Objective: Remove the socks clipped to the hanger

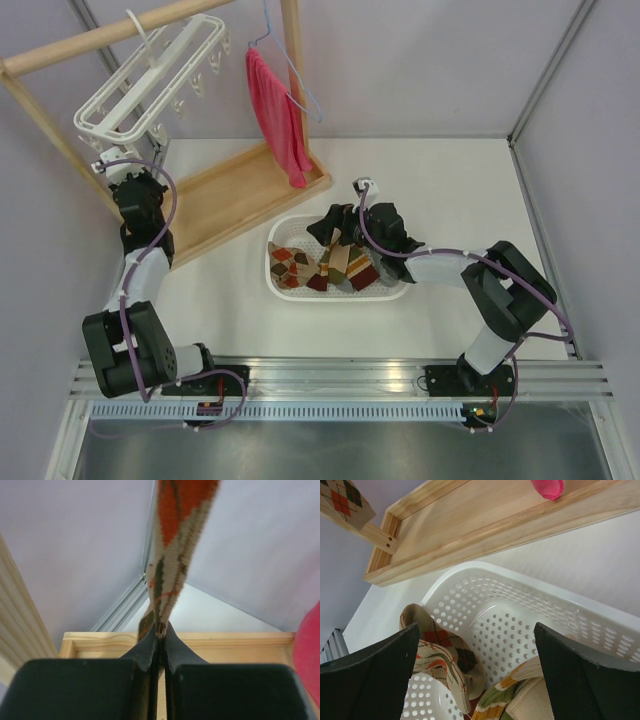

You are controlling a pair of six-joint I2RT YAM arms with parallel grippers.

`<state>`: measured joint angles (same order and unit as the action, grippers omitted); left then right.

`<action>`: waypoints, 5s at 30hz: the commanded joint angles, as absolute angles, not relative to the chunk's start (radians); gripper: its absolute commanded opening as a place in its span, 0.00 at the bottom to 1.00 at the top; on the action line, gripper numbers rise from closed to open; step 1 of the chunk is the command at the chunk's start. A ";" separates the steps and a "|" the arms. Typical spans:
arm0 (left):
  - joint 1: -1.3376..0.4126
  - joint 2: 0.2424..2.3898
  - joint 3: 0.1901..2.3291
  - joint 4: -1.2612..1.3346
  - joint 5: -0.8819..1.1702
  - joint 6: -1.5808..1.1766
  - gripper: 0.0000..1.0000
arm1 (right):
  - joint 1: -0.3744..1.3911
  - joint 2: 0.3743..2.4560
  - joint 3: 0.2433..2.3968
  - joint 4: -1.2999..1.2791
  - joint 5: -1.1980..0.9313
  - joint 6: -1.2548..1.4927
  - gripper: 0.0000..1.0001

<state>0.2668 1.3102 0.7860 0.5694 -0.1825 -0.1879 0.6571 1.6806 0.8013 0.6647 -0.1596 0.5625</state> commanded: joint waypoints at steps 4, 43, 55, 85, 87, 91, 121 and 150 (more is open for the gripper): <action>0.227 1.181 0.801 0.543 -0.163 -0.258 0.02 | 0.655 1.637 0.810 0.680 -0.147 0.534 0.98; 0.135 0.623 0.962 -0.465 0.391 -0.447 0.02 | 1.264 1.549 1.045 0.621 0.233 0.140 0.98; 0.132 0.647 0.931 -0.552 0.384 -0.353 0.02 | 1.281 1.623 1.077 0.653 0.262 0.156 0.98; 0.109 0.560 0.891 -0.551 0.364 -0.471 0.02 | 1.322 2.003 1.483 0.595 0.557 0.104 0.98; 0.109 0.560 0.894 -0.552 0.364 -0.469 0.02 | 1.324 2.006 1.485 0.589 0.601 0.103 0.98; 0.109 0.560 0.893 -0.552 0.362 -0.471 0.02 | 1.322 2.016 1.488 0.577 0.641 0.092 0.79; 0.109 0.695 1.172 -0.704 -0.012 -0.362 1.00 | 1.324 1.855 1.309 0.522 0.672 0.124 0.01; 0.107 0.986 1.325 -0.278 0.104 -0.344 0.98 | 1.341 1.770 1.256 0.460 0.603 0.172 0.01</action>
